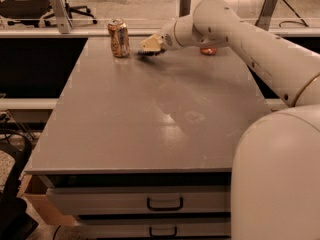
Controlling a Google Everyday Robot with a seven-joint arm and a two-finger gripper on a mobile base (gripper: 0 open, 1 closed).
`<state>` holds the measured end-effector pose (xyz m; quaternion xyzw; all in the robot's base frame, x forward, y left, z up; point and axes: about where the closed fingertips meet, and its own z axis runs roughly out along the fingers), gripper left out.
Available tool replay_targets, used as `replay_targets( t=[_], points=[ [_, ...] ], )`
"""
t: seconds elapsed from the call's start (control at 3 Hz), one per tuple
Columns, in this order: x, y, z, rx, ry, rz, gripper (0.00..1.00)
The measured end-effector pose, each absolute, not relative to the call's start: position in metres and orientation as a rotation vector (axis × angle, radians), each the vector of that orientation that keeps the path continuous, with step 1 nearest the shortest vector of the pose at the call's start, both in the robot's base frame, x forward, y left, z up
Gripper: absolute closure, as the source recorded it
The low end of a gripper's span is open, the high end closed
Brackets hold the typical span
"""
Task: Move rxbar blueberry near orange can
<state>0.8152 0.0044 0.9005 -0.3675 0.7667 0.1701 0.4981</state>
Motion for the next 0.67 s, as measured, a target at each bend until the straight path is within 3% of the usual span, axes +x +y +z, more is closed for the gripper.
replay_targets(
  t=[0.33, 0.67],
  points=[
    [0.8152, 0.0066, 0.8989, -0.892, 1.857, 0.415, 0.0],
    [0.8152, 0.0067, 0.8988, -0.892, 1.857, 0.415, 0.0]
  ],
)
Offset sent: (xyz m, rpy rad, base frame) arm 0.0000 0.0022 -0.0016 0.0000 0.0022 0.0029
